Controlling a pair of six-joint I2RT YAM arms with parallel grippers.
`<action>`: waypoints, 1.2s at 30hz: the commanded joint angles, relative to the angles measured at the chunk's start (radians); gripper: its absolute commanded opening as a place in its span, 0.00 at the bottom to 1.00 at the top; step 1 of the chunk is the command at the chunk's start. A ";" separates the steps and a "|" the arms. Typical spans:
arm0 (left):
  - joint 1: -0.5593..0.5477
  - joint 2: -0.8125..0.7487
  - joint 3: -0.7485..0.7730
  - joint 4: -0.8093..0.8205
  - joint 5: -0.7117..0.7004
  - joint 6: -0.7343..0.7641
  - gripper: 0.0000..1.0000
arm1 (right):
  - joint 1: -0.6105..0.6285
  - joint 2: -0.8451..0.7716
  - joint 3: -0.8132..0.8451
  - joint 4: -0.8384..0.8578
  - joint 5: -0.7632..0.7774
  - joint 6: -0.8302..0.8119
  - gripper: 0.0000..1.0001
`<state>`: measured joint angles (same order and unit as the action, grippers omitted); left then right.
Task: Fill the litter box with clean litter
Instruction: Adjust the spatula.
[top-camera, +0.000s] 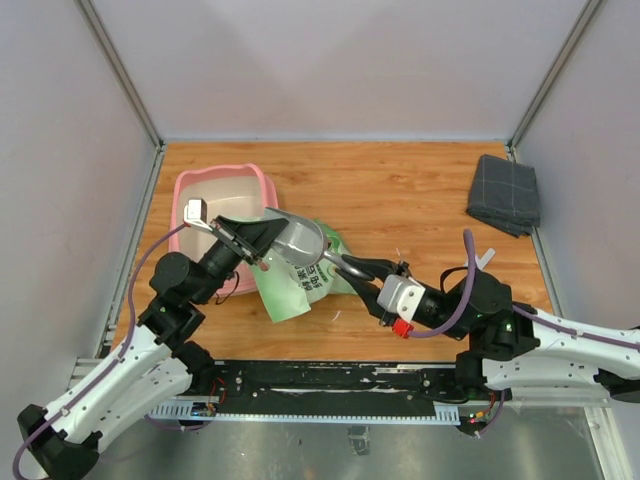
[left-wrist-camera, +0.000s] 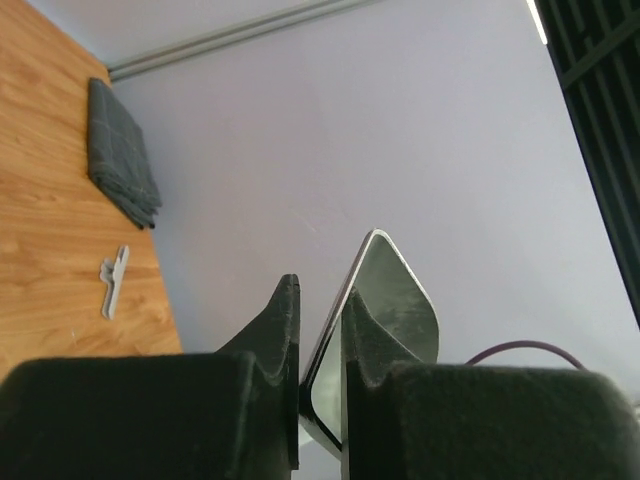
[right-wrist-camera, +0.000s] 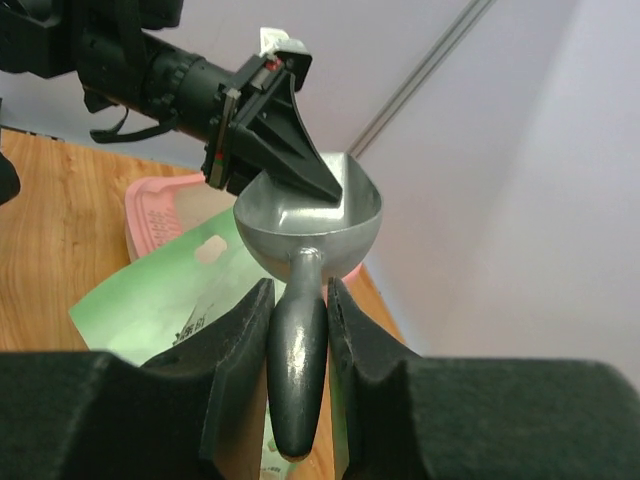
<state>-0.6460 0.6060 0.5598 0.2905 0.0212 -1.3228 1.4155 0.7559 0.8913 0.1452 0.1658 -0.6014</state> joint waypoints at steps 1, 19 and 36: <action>-0.007 -0.031 0.011 0.085 0.002 0.023 0.00 | 0.025 0.001 0.036 -0.103 0.116 0.121 0.14; -0.007 -0.044 0.057 -0.104 -0.070 0.102 0.00 | 0.025 0.178 0.360 -0.610 0.253 0.313 0.49; -0.007 -0.029 0.093 -0.189 -0.076 0.126 0.00 | 0.031 0.350 0.426 -0.616 0.335 0.282 0.27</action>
<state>-0.6456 0.5827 0.6071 0.0807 -0.0513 -1.1992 1.4155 1.1076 1.2854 -0.4850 0.4816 -0.3168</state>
